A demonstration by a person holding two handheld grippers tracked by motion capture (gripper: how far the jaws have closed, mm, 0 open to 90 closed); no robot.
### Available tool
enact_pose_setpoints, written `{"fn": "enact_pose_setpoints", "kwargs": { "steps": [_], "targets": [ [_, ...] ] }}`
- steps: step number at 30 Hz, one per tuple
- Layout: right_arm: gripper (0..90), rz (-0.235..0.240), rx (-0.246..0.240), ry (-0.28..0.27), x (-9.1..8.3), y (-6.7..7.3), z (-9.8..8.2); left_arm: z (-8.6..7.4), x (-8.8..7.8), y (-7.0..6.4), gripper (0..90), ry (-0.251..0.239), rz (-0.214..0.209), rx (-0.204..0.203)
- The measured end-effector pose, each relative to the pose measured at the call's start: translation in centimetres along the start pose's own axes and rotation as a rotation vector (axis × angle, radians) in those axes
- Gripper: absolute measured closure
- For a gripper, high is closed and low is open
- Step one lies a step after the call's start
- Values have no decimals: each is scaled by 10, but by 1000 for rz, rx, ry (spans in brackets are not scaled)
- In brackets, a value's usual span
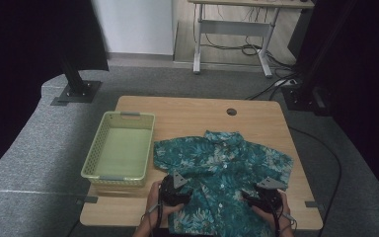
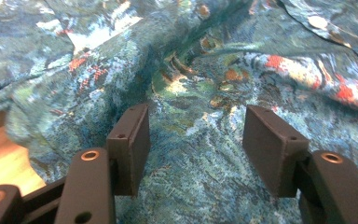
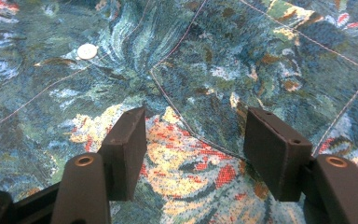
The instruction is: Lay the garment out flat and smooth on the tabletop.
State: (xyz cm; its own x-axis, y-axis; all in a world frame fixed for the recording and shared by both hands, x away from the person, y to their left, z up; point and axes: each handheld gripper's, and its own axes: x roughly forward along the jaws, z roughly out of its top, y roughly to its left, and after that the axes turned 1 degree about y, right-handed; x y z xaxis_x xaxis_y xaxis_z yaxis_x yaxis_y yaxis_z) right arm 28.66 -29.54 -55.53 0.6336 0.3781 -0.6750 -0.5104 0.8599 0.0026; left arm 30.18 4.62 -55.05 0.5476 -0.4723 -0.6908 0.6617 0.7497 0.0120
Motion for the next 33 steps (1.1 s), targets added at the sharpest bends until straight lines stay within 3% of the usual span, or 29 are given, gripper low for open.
{"fn": "enact_pose_setpoints", "kwargs": {
  "steps": [13,21,29,33],
  "targets": [
    [381,23,-19,1,-19,-6,-17,-18,-20,-20,413,14,-40,38],
    [381,26,-21,7,-26,1,-24,-24,-30,-23,402,37,-47,51],
    [378,28,-25,1,-27,7,-26,-8,-19,-19,386,6,-22,33],
    [376,36,-31,-7,-26,5,-26,-5,-8,-15,380,18,-15,19]
  ]
}}
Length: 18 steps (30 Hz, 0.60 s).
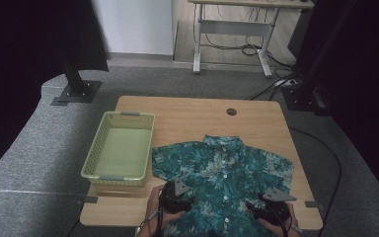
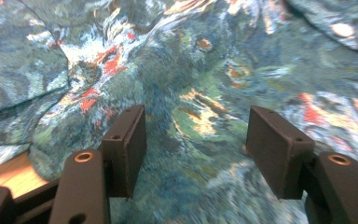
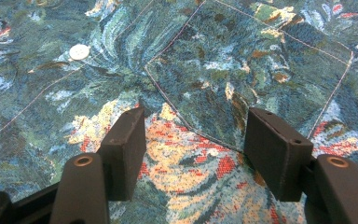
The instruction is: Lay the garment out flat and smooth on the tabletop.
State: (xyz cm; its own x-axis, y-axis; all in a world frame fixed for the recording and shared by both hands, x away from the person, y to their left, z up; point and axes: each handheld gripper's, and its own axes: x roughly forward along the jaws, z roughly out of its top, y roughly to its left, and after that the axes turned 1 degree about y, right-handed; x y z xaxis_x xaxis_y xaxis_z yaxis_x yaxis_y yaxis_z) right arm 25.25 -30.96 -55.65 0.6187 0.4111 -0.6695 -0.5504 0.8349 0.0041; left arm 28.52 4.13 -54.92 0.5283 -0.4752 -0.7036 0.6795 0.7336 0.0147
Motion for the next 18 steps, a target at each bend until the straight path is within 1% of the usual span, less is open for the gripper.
{"fn": "enact_pose_setpoints", "kwargs": {
  "steps": [1,2,6,11,14,18],
  "targets": [
    [376,0,0,0,0,0,0,0,0,0,374,0,0,0],
    [376,2,-1,-2,0,0,0,0,0,1,380,-6,-3,-9],
    [377,11,-8,-3,0,-2,0,-3,-1,1,379,-7,3,-12],
    [376,10,-7,2,0,-4,0,-5,-3,-3,374,-15,1,-6],
    [376,10,-6,2,0,-4,0,-6,-3,-3,373,-21,0,-3],
    [358,12,-1,16,0,-5,2,-7,-3,-4,354,-28,-3,0]
  ]
}}
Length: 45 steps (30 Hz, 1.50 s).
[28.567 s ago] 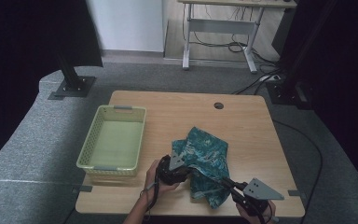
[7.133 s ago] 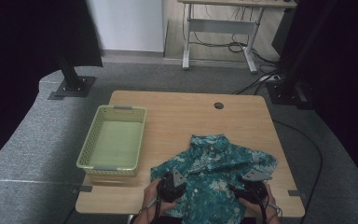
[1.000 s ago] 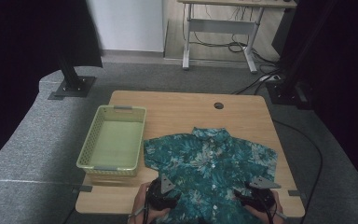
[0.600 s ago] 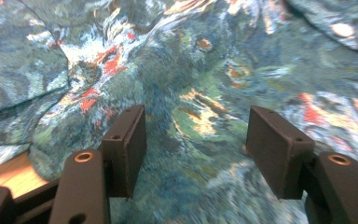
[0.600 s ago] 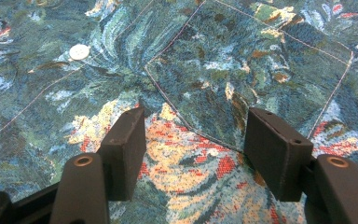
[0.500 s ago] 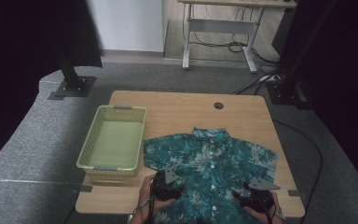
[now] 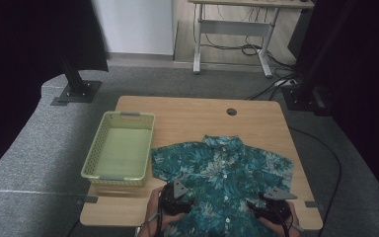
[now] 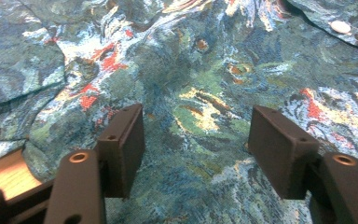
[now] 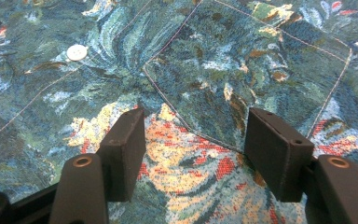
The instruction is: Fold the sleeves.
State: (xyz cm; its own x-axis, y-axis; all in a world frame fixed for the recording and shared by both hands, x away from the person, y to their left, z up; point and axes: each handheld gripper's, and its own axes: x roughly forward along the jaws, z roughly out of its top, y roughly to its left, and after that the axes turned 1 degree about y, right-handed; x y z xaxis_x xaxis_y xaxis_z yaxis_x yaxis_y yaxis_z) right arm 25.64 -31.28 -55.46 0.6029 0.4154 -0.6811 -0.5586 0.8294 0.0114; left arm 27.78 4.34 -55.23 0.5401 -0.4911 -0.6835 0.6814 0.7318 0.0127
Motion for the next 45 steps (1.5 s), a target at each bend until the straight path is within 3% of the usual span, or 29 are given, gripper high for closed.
{"fn": "enact_pose_setpoints", "kwargs": {
  "steps": [10,22,28,38,45],
  "targets": [
    [344,-16,38,-57,-7,-9,6,-1,0,-1,344,-3,11,-3],
    [342,-47,64,-55,-3,-22,12,-1,0,0,329,-4,8,0],
    [342,-62,70,-67,-1,-35,16,0,1,0,308,0,-1,6],
    [343,-34,104,-84,-6,-56,11,0,1,1,297,2,3,6],
    [342,-47,118,-93,-9,-71,11,0,1,-1,297,-1,10,11]
  ]
}}
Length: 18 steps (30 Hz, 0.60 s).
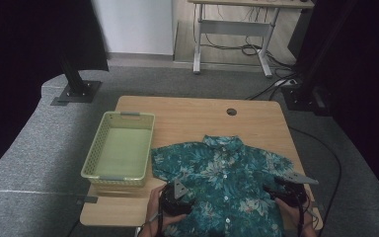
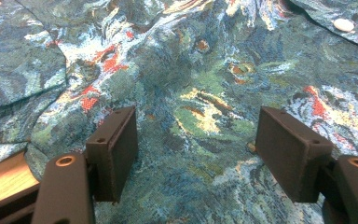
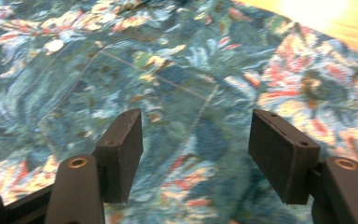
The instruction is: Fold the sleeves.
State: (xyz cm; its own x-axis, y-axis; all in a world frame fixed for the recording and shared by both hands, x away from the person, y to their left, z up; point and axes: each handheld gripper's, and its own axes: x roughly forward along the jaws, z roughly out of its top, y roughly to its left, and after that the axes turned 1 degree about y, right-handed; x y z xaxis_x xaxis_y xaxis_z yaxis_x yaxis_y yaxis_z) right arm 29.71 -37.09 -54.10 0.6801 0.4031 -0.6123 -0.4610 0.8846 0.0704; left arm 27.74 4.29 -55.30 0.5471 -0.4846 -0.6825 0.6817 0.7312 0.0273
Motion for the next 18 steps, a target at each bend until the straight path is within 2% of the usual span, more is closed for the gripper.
{"fn": "enact_pose_setpoints", "kwargs": {
  "steps": [6,18],
  "targets": [
    [343,-15,15,-6,2,-13,4,0,0,0,297,2,-1,-1],
    [351,-47,33,-19,4,-24,5,0,0,1,295,3,-6,-2]
  ]
}}
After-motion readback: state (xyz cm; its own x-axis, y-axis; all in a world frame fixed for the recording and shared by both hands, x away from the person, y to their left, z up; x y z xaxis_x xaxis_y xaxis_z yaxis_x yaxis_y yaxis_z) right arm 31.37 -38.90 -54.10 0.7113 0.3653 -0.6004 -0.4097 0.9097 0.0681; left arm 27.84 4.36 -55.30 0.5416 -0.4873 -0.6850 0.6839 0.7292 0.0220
